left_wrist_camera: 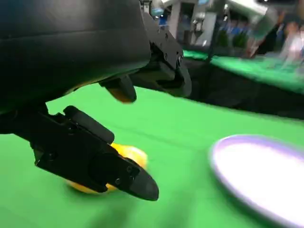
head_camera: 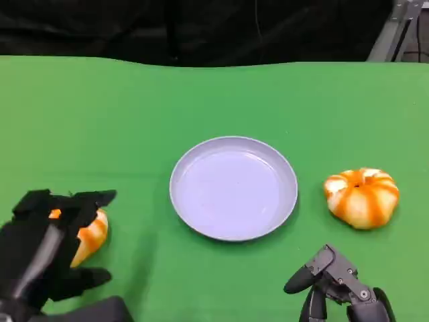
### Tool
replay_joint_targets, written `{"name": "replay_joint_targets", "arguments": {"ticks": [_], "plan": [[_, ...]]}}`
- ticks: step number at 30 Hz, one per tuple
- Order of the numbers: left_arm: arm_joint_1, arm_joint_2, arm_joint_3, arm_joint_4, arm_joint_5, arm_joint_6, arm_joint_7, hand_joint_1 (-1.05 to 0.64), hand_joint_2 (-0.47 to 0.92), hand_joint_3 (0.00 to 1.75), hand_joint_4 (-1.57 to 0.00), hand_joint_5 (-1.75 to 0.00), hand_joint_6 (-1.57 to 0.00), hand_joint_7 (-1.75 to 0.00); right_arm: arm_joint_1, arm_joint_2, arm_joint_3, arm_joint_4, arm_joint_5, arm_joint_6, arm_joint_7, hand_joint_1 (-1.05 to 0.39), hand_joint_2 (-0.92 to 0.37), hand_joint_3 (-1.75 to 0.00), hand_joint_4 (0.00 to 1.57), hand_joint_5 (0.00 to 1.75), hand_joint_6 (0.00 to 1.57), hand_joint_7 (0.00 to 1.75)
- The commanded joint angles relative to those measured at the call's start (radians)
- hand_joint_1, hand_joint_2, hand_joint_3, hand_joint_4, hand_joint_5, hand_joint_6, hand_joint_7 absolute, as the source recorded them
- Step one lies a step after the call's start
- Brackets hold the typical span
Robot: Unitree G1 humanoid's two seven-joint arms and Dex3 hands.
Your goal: Grasp the bread from the table and place it into the plate.
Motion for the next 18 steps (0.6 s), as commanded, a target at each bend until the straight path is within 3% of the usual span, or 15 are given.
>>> {"name": "replay_joint_targets", "arguments": {"ticks": [1, 7, 18], "plan": [[-0.064, 0.028, -0.056, 0.037, 0.082, 0.125, -0.06, -0.55, 0.82, 0.0, 0.0, -0.73, -0.32, -0.13, 0.007, -0.002, 0.0, -0.016, 0.025, 0.004, 0.003, -0.1, -0.73, -1.37, 0.75, 1.75, 0.38, 1.75], [-0.179, 0.031, -0.138, 0.176, 0.122, 0.268, -0.107, -0.49, 0.81, 0.0, 0.0, -0.6, -0.3, -0.09, 0.014, -0.007, 0.0, -0.021, 0.03, 0.001, 0.007, -0.09, -0.74, -1.36, 0.74, 1.75, 0.38, 1.75], [-0.364, 0.061, -0.254, 0.594, 0.07, 0.325, -0.081, -0.48, 0.89, 0.02, -0.02, -0.6, -0.32, -0.05, 0.019, -0.003, 0.001, -0.032, 0.01, 0.015, 0.002, -0.1, -0.73, -1.35, 0.75, 1.75, 0.38, 1.75]]}}
